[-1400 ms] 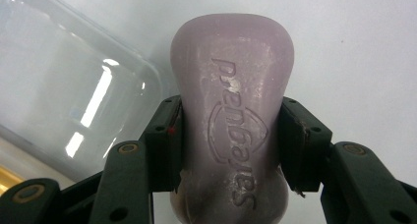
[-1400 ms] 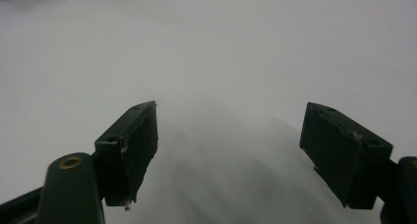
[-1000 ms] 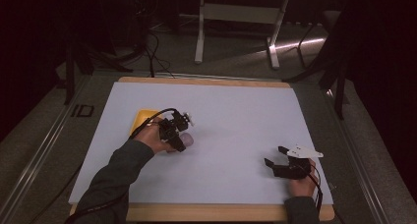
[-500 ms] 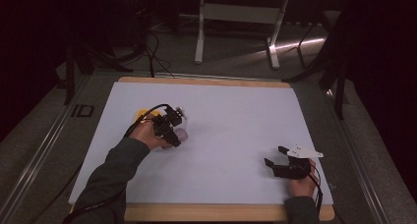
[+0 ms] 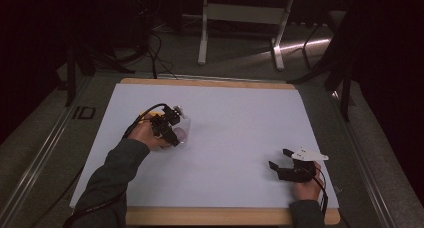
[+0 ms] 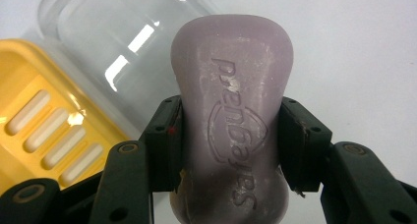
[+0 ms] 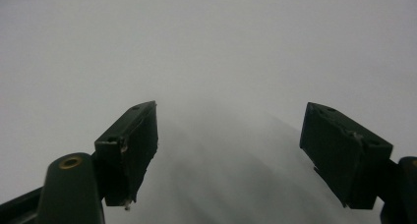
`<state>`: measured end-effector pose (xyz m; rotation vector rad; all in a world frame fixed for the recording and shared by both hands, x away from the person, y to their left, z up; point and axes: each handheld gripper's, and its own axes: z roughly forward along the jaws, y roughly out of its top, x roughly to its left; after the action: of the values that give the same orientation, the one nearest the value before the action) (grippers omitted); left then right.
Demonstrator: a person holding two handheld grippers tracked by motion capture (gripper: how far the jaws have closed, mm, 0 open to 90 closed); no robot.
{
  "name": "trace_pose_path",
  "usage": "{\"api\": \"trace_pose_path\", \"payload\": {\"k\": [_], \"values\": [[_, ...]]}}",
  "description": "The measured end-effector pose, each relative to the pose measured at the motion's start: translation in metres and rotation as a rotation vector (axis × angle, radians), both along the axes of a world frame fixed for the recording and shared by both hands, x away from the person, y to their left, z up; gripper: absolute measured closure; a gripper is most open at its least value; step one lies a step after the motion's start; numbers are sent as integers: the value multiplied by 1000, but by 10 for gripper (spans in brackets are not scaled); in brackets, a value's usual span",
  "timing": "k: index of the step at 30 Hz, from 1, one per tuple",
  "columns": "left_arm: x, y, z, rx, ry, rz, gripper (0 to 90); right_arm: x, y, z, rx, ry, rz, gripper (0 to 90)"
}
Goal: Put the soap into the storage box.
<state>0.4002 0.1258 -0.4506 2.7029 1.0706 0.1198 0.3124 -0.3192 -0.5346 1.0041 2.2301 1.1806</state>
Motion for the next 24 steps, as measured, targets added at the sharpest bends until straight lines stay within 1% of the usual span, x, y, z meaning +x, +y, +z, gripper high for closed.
{"api": "trace_pose_path", "payload": {"k": [8, 15, 22, 24], "values": [[5, 10, -1, -3, 4, 24, 495, 0, 0, 0, 0, 0, 0, 219], [8, 17, 0, -10, 0, 51, 495, 0, 0, 0, 0, 0, -1, 219], [10, 24, 2, -11, -10, 74, 495, 0, 0, 0, 0, 0, -1, 219], [11, 26, 3, -7, -17, 88, 495, 0, 0, 0, 0, 0, -1, 219]]}}
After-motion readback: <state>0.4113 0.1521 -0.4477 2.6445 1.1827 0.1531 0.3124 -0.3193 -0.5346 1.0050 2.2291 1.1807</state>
